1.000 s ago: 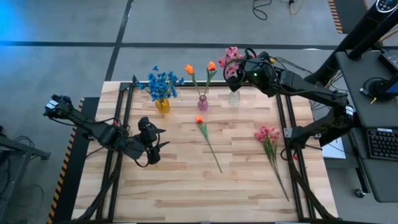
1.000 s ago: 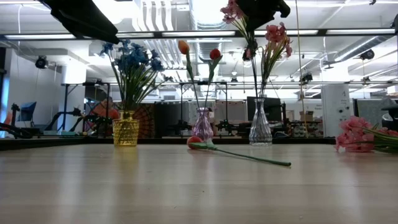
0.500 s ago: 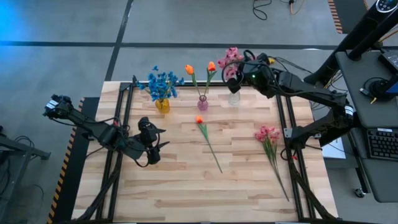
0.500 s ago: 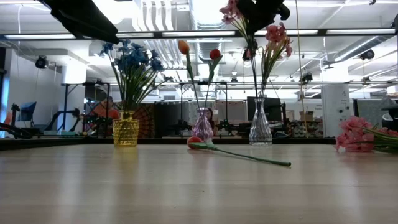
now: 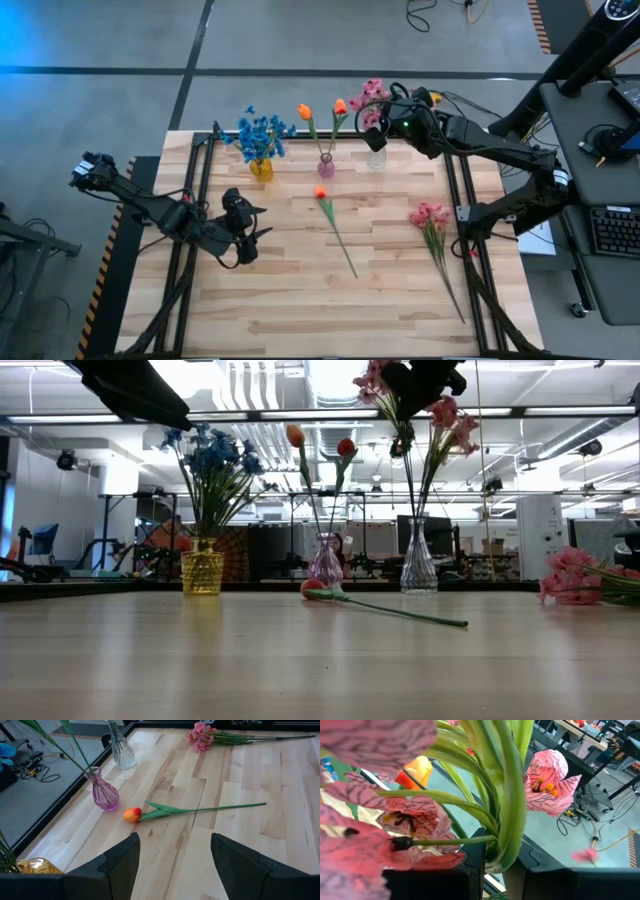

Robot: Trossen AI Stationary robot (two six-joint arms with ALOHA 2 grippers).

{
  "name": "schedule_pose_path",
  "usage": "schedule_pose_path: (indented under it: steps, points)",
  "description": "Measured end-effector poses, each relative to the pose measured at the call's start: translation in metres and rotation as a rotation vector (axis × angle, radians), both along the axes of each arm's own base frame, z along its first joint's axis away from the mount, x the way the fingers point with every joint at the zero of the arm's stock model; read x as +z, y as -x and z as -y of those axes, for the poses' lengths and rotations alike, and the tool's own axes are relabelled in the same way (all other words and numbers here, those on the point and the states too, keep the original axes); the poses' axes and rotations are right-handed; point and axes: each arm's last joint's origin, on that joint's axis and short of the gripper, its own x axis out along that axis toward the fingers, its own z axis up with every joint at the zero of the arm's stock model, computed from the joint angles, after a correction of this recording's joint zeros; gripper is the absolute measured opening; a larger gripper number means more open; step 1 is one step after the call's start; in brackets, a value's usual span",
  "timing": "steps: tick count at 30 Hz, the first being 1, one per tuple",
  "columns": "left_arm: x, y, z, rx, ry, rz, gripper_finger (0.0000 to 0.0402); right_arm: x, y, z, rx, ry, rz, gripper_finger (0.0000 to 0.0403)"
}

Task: Sort flowers into vase by color
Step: Put the left pink flowers into the transparent vase

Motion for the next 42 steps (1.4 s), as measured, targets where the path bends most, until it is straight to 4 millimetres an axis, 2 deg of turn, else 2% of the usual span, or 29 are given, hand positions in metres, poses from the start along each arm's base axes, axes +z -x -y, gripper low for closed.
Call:
schedule_pose_path:
  steps: [29,42]
  points:
    - [0.0,0.0,0.0,0.0,0.0,0.0,0.0225,-0.005,-0.001,0.0,0.0,-0.005,-0.014,0.0038]
    - [0.0,0.0,0.0,0.0,0.0,0.0,0.0225,-0.015,-0.001,0.0,0.0,-0.016,-0.043,0.0038]
